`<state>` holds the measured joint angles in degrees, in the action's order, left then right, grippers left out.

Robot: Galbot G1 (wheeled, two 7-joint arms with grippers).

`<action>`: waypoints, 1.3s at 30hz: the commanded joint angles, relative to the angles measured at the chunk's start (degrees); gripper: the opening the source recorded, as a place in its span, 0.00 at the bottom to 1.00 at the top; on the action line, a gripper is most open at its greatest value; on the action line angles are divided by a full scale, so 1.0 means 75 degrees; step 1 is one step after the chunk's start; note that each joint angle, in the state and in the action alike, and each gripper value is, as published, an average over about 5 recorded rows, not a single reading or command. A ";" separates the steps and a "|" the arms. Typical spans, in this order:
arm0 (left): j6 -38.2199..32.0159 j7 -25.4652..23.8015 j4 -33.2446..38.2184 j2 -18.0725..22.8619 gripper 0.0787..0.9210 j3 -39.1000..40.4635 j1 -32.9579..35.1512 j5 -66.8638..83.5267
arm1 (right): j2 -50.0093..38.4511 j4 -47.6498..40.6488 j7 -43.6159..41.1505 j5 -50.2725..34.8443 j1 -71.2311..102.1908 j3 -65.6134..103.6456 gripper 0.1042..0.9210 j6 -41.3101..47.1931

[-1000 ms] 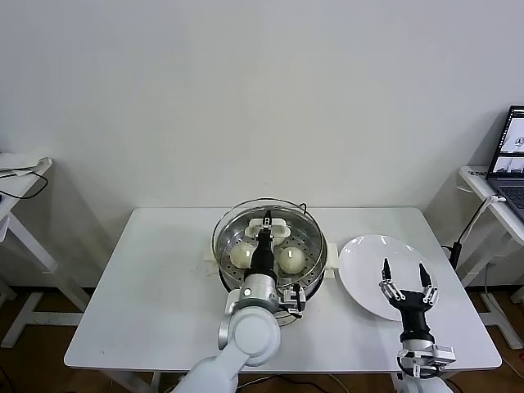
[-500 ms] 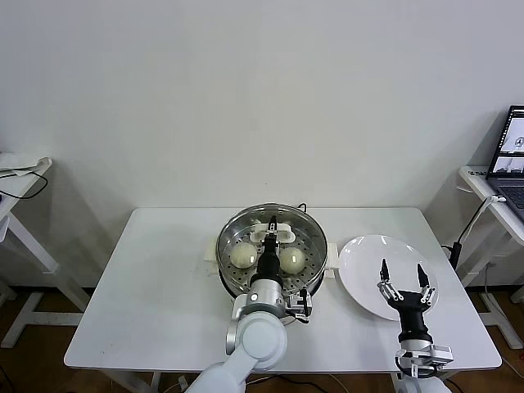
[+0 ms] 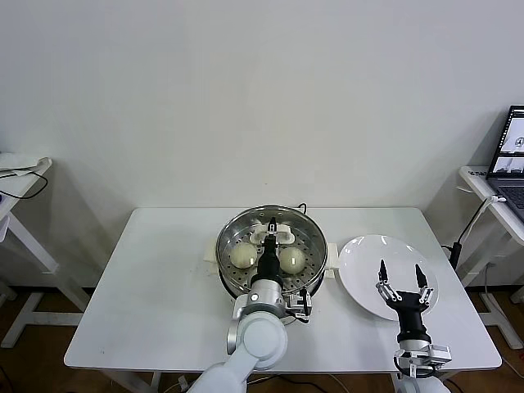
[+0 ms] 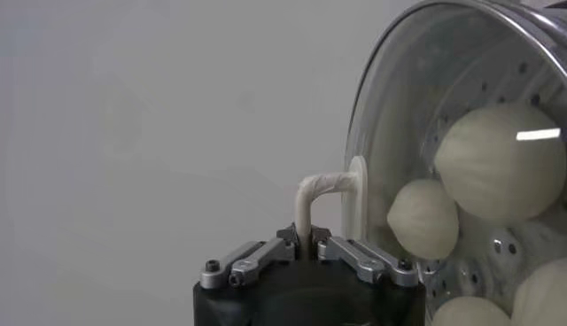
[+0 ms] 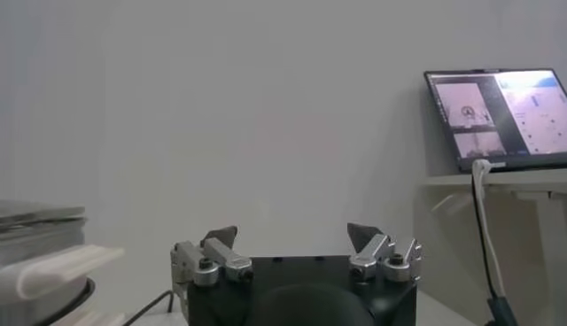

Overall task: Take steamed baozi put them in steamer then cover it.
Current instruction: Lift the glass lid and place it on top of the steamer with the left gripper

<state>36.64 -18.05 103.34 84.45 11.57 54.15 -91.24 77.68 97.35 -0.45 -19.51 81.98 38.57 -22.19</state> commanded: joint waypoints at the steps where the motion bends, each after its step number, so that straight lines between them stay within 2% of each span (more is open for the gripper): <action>1: -0.0018 0.0041 -0.0050 0.0070 0.13 -0.0001 0.0028 -0.0006 | -0.0006 -0.0009 -0.0002 0.0016 -0.0019 -0.0023 0.88 0.0000; 39: -0.0188 0.0242 -0.0192 0.0093 0.13 -0.0101 0.0110 0.0018 | -0.0029 0.0009 -0.0047 0.0105 -0.0035 -0.0100 0.88 0.0000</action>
<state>35.41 -16.42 102.04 85.11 10.82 54.88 -91.14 77.51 97.27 -0.76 -18.76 81.75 37.85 -22.19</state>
